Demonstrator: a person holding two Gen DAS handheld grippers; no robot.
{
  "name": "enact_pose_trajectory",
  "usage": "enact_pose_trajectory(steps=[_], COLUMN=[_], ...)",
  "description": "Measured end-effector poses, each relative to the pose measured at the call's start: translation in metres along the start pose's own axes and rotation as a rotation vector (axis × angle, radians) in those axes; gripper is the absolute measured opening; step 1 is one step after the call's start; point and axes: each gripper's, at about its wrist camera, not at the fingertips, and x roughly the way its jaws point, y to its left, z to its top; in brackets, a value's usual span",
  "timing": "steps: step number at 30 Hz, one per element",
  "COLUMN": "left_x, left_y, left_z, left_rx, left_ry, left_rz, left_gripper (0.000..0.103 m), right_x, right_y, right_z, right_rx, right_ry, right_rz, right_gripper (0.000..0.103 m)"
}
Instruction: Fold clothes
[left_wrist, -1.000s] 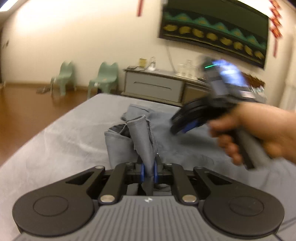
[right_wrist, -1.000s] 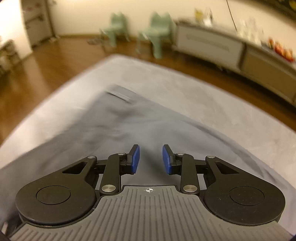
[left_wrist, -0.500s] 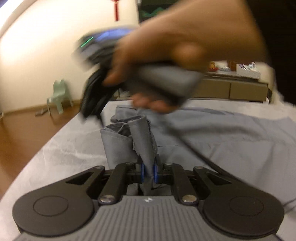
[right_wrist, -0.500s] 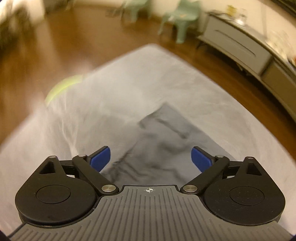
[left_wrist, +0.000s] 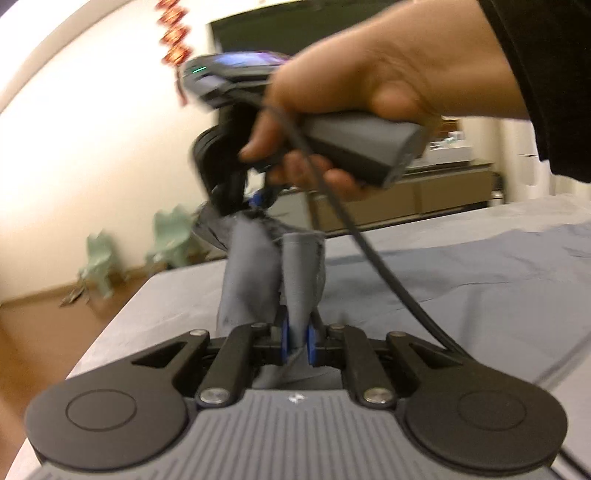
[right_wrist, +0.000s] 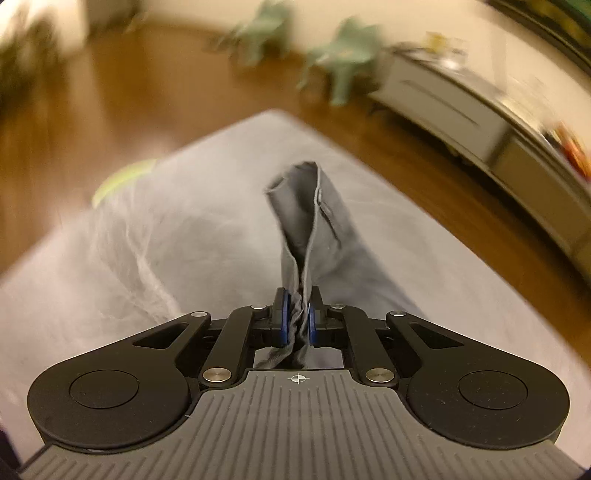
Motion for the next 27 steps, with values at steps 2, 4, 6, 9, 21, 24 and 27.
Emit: enact_pose_trajectory(steps=[2,4,6,9,21,24,27], left_x=[-0.009,-0.011,-0.009,-0.004,-0.018,0.004,0.036], left_y=[-0.025,-0.046,-0.062,-0.064,0.051,0.066,0.076], left_z=[0.0,-0.002,-0.005,-0.006,0.007,0.009,0.009], left_rx=[0.04,0.072,0.098,0.104,-0.116,-0.238,-0.376], left_ry=[-0.017,-0.019,-0.006,0.025,-0.094,-0.07,0.009], left_rz=[-0.06,-0.133,-0.19,-0.33,-0.794,-0.723,-0.618], left_gripper=[0.012,0.018,0.021,0.024,0.051,0.058,0.058], right_x=[-0.023,-0.036,-0.032,-0.007,-0.052,-0.08,-0.096], right_y=[-0.046,-0.085,-0.122,-0.154,-0.194,-0.203,-0.202], right_z=[-0.039,-0.084,-0.122,-0.168,-0.232,-0.266,-0.312], right_rx=[0.136,0.264,0.385,0.491,0.59,0.695,0.818], right_ry=[-0.036,-0.045,-0.037,-0.015,-0.166,-0.217,-0.231], right_rz=[0.017,0.026,0.04,0.06,0.072,0.124,0.257], right_gripper=[0.009,0.009,0.009,0.01,0.046,0.052,0.059])
